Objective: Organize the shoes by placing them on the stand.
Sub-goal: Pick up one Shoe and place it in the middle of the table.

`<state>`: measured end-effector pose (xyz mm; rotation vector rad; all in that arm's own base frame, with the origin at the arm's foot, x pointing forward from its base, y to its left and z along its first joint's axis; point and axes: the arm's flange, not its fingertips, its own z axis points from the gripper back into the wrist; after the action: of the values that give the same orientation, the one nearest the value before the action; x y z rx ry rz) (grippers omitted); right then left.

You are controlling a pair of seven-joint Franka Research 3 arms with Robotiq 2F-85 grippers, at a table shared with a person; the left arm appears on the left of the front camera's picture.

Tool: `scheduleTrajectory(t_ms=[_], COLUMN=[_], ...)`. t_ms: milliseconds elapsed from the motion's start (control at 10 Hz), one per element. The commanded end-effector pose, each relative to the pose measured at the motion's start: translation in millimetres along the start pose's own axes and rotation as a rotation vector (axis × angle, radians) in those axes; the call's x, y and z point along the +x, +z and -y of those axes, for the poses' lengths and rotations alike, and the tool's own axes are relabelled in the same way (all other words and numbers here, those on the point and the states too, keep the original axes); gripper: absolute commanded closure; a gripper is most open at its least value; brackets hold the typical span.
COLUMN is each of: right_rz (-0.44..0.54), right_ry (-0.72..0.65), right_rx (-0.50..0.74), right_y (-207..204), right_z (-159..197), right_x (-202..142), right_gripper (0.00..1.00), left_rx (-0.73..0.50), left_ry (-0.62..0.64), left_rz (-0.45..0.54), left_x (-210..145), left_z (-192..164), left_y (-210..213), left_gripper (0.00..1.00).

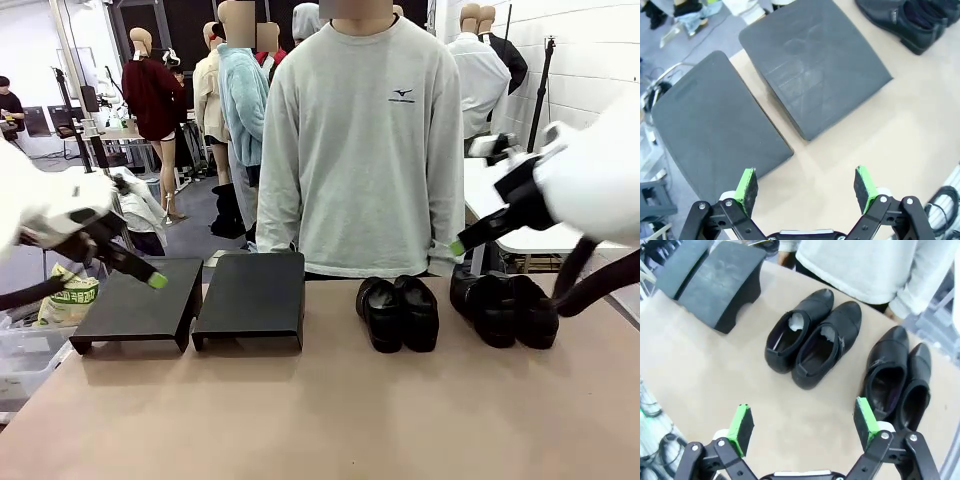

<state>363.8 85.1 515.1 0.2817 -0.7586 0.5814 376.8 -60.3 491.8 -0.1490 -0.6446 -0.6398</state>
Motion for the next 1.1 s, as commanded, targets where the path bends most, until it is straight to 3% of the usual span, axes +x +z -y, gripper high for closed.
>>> scheduleTrajectory(t_ms=[0,300,500,1000], right_rz=[0.003,-0.004,0.070,0.075], right_ry=[-0.082,-0.181,-0.215,-0.211], right_rx=[0.102,0.165,0.218,0.274], right_y=[28,53,60,45], right_z=[16,39,48,53], right_x=[-63,-96,-110,-113], right_gripper=[0.00,0.00,0.00,0.00], left_rx=[-0.113,-0.150,-0.138,-0.136], left_ry=[0.038,0.062,0.069,0.047], left_rz=[0.061,0.086,0.132,0.141], left_x=[-35,-63,-72,-71], left_z=[-20,-35,-30,-26], left_y=[28,57,70,72], left_gripper=[0.00,0.00,0.00,0.00])
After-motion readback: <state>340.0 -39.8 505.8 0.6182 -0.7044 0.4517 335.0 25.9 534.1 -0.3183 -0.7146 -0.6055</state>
